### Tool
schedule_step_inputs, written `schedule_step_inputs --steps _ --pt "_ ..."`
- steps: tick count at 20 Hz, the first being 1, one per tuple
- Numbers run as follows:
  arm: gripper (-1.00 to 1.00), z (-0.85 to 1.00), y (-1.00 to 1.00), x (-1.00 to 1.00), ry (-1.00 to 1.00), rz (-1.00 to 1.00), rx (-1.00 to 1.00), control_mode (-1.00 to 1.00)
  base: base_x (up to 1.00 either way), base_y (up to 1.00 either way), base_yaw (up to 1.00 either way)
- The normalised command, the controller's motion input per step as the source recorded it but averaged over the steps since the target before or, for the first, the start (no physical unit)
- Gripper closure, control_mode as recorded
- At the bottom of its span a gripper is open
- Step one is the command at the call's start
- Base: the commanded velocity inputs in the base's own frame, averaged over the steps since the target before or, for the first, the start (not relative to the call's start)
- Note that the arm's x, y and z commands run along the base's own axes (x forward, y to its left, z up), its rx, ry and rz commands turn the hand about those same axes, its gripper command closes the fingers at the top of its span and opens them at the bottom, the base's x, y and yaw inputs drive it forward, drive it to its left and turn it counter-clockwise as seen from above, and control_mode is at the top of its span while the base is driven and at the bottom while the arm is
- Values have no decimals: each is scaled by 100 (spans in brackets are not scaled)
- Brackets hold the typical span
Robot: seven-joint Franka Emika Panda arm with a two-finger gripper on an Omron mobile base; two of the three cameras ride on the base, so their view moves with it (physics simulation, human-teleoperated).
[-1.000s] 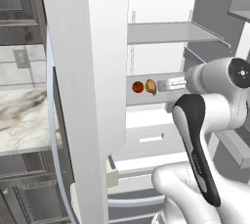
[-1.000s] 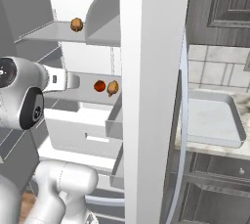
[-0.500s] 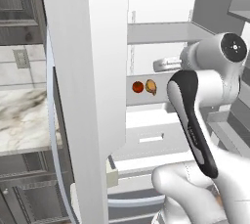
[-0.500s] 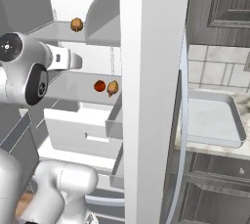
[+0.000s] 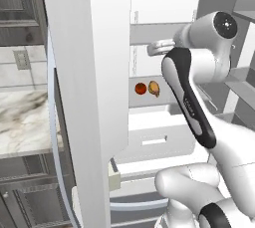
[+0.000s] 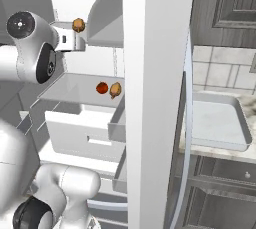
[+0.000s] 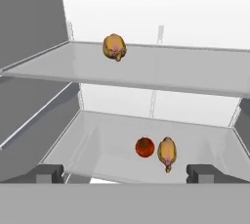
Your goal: Place one tomato and one chicken drumstick in each tupperware on the nearby counter, to pack two identical lunches.
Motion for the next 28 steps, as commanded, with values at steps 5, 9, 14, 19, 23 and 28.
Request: schedule_step_inputs --steps 5,9,14,19,23,28 --pt "-100 11 18 55 1 1 0 -100 0 0 0" --pt "-100 0 21 45 0 0 0 -100 0 0 0" --pt "-100 0 16 42 0 0 0 -100 0 0 0" --pt "-100 0 9 47 1 0 0 -100 0 0 0" --pt "-100 0 13 58 5 0 0 -100 0 0 0" --pt "-100 0 18 62 2 0 0 -100 0 0 0"
